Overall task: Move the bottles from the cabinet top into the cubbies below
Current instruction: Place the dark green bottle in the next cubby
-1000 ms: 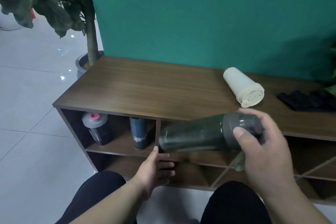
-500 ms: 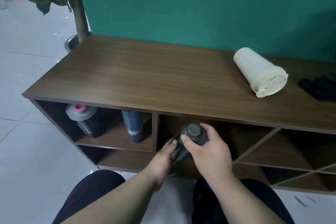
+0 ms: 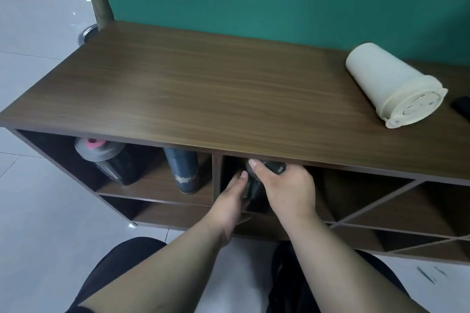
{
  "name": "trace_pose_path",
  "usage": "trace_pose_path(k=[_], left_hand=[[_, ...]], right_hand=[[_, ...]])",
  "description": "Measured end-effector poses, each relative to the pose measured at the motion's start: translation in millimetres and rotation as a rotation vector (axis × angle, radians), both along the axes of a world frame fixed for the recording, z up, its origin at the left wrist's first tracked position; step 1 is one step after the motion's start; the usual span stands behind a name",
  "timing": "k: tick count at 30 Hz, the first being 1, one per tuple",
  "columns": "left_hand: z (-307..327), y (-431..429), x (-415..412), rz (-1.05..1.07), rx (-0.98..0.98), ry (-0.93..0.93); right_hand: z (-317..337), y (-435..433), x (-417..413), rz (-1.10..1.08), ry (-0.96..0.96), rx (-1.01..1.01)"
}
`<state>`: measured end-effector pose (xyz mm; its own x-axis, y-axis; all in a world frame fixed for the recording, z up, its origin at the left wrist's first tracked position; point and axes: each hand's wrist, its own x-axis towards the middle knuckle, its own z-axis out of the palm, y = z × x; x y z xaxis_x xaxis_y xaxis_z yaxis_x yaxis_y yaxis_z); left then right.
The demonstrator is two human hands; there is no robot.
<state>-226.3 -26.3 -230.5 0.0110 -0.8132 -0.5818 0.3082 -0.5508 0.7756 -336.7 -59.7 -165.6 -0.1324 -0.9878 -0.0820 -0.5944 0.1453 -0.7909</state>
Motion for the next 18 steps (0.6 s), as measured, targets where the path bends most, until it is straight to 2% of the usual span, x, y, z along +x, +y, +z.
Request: trace_pose_path(k=[6,18], left_hand=[[4,-2,2,-0.029,-0.015,-0.031],[14,-1,2,0.005,-0.025,-0.037]], right_hand=[[-8,1,3,0.062,-0.096,0.027],[-29,-3,-8,0.103,-0.134,0.069]])
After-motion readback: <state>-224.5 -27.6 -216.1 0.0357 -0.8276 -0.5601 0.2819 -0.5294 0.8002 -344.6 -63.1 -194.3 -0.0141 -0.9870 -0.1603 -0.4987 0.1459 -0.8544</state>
